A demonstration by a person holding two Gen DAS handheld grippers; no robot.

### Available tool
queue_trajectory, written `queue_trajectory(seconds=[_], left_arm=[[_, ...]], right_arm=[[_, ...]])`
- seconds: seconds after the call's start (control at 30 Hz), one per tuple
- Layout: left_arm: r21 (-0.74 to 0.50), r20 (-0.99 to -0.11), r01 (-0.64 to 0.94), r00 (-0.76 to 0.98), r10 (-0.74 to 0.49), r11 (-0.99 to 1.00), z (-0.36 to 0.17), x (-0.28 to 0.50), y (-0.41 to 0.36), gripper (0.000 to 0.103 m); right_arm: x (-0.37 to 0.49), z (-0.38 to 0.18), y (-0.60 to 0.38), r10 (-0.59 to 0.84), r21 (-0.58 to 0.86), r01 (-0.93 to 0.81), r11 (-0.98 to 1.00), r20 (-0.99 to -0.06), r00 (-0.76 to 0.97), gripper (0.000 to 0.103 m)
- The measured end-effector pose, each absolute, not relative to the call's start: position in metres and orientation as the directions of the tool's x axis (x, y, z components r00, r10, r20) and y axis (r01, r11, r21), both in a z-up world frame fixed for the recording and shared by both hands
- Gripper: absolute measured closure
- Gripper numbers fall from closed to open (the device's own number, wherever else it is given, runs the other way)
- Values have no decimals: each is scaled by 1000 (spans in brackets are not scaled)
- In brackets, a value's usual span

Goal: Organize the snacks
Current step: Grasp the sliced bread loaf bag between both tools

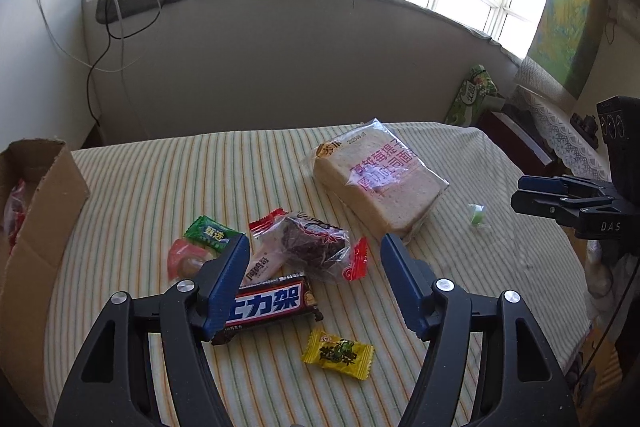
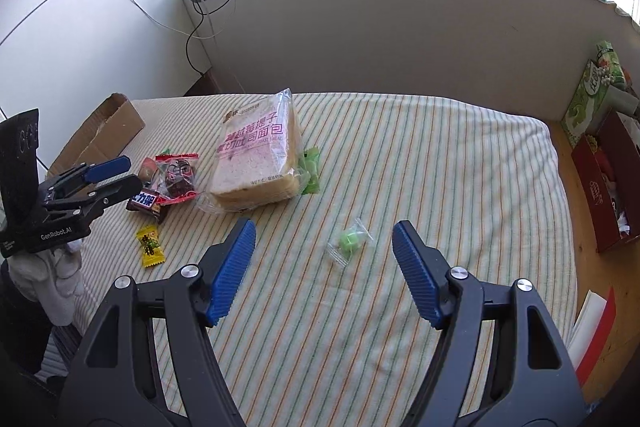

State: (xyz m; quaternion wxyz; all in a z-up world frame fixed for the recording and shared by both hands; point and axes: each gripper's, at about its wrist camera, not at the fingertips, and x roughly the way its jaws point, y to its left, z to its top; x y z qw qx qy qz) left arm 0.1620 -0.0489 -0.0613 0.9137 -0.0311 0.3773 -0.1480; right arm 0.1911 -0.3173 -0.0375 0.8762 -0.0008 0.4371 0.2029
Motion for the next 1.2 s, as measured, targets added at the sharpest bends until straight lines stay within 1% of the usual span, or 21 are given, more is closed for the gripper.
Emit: queue_trajectory(seconds=[0.13,0.2,0.27,0.3,0.4,0.5,0.63,0.77,1.1,1.2], left_arm=[[-177,-669,272,672,-318,946,-58,169,-63,35],[-221,-662,302,652,-370,927,-58,174,-70,35],[-276,-663,316,621,-418,907,-59,183,-78,35],[-283,-664,324,613,-428,903,-59,187,-81,35],[-294,-679,362,572,-459,885,-65,201,-93,36],[-306,-703,328,555,-445,894,-74,217,-95,37],[-326,-728,289,531,-434,900,-88,227,-93,37],[-343,-714,297,535,-452,891,-91,230,-92,37],[-304,-717,346,530,-453,887,-87,234,-115,37],[-298,-713,355,534,-454,886,-82,231,-116,39]], right_arm=[[210,-36,-310,414,238,-377,895,-755,509,30],[221,-35,-306,458,284,-390,876,-744,487,31],[235,-36,-300,493,324,-398,858,-736,464,40],[242,-36,-297,509,341,-405,848,-734,450,46],[263,-44,-284,531,366,-418,832,-743,407,52],[281,-52,-272,545,392,-415,821,-755,366,57],[300,-67,-259,556,418,-411,810,-771,311,58],[312,-81,-252,568,445,-406,798,-780,263,58],[317,-88,-250,577,474,-377,796,-784,231,58],[315,-85,-245,562,458,-379,804,-792,236,58]])
